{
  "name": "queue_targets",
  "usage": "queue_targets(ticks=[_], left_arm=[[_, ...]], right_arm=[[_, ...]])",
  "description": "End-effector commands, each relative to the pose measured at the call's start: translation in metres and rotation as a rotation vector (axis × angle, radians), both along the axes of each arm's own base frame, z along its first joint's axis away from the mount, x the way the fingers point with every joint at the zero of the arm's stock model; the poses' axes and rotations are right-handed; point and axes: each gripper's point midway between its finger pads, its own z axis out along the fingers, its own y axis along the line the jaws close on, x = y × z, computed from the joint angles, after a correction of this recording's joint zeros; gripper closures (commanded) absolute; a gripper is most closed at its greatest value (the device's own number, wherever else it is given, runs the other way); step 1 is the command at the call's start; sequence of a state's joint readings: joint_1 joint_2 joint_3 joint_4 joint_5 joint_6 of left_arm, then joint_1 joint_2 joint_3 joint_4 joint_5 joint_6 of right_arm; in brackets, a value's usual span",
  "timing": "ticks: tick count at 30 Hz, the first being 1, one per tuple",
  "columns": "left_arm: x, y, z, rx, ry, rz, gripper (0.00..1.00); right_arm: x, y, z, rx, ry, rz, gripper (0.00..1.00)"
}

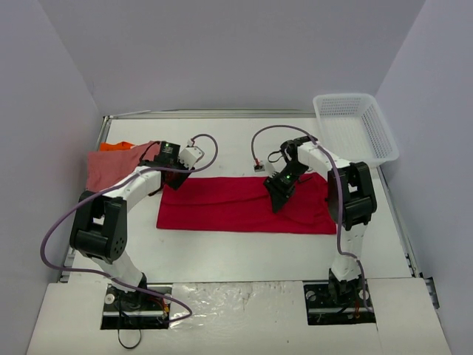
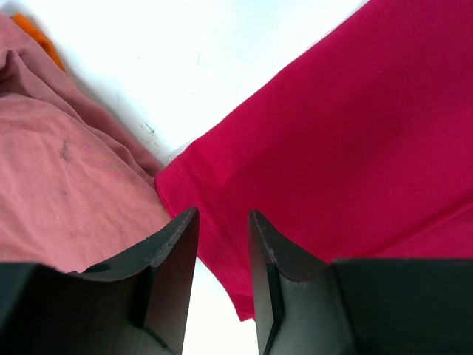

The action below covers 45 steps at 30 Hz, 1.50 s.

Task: Fold and stack the t-shirts
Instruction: Fold the other side of the tshirt into a rectangle, then rotate the tshirt 90 degrees

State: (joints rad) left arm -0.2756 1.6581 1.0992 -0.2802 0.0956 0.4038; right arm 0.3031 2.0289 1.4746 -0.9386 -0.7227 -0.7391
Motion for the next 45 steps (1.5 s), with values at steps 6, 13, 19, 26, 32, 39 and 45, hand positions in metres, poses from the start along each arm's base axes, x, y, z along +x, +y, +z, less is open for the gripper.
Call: queue_targets(ticks=[6,13,19,26,32,39,45], left_arm=[[0.001,-0.015,0.021,-0.063,-0.041,-0.043,0.7],[0.001,-0.021,0.008,-0.052,0.011,-0.074,0.94],[-0.002,-0.015,-0.01,-0.001,0.058,-0.082,0.98],[-0.001,-0.012,-0.03,0.025,0.095,-0.08,0.98],[0.0,-0.01,-0.039,0.039,0.094,-0.08,0.98],[-0.005,-0.009,-0.041,0.046,0.103,-0.092,0.98],[-0.018,-0.005,-0.042,0.047,0.12,-0.09,0.98]], right_arm=[[0.005,-0.008,0.036,-0.003,-0.051,-0.026,0.93],[0.021,-0.044,0.029,-0.053,-0.075,-0.152,1.0],[0.03,-0.073,0.026,-0.126,-0.119,-0.265,1.0],[0.03,-0.09,0.012,-0.205,-0.123,-0.305,1.0],[0.032,-0.102,-0.004,-0.234,-0.107,-0.34,1.0],[0.04,-0.124,-0.025,-0.309,-0.092,-0.413,1.0],[0.042,-0.13,-0.043,-0.346,-0.055,-0.427,1.0]])
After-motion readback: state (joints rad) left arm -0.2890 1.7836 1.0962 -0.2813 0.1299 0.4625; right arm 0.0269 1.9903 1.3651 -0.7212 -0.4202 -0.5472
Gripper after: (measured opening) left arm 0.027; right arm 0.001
